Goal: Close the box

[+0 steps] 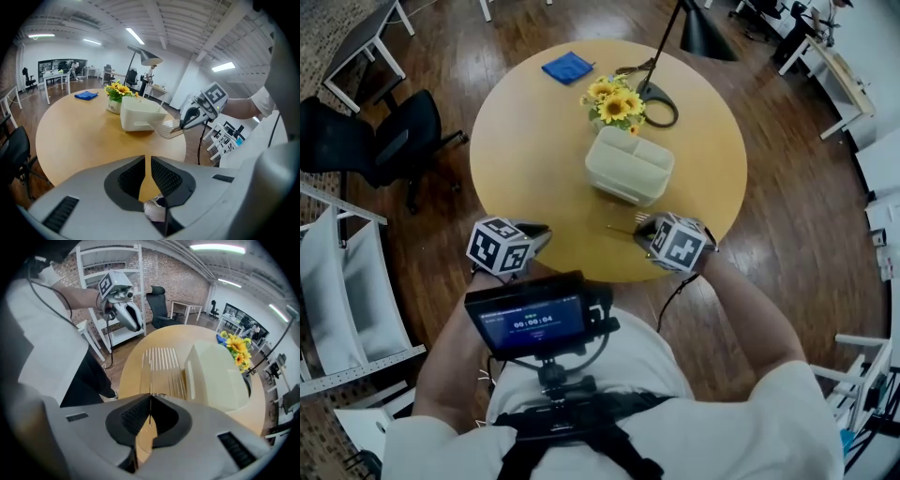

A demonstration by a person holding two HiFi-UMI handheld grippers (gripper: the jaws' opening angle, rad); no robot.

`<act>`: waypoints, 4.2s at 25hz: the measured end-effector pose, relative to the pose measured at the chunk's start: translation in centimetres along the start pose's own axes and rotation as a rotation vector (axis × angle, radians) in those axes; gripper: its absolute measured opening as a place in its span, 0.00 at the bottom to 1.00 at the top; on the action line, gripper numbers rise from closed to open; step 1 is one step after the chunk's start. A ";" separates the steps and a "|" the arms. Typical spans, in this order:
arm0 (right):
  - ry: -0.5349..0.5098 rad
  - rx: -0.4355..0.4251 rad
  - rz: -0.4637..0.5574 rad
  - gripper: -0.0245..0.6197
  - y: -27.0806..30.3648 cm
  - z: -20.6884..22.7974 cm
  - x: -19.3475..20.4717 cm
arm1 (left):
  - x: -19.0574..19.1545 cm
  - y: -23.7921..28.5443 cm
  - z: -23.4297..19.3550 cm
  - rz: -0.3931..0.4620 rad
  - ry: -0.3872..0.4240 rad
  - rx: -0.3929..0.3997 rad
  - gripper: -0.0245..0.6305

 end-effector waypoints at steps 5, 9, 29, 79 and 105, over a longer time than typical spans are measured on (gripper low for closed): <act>0.032 0.078 0.006 0.05 -3.2 3.5 -2.0 | -0.9 0.3 -0.1 0.015 0.015 0.016 0.08; 0.074 0.113 -0.005 0.05 -3.9 6.8 -2.5 | -1.2 0.3 0.1 0.018 0.021 0.014 0.08; 0.118 0.063 -0.119 0.05 0.6 13.1 -5.6 | 0.1 -0.7 -1.3 0.012 -0.014 0.003 0.08; 0.130 0.075 0.071 0.22 0.5 12.4 -3.8 | -0.7 0.2 -1.1 0.009 0.018 0.043 0.08; 1.108 0.648 0.667 0.35 -6.8 -23.3 4.2 | -0.4 -8.0 1.8 0.248 0.216 0.083 0.08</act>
Point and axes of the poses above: the fingertips, and each gripper's own axes: y forward along the fingers, z to its right, x out of its underside, the point moved 9 cm from there along -y, backward along the fingers, and after that the axes turned 3 degrees about -x, right-handed, at the moved point
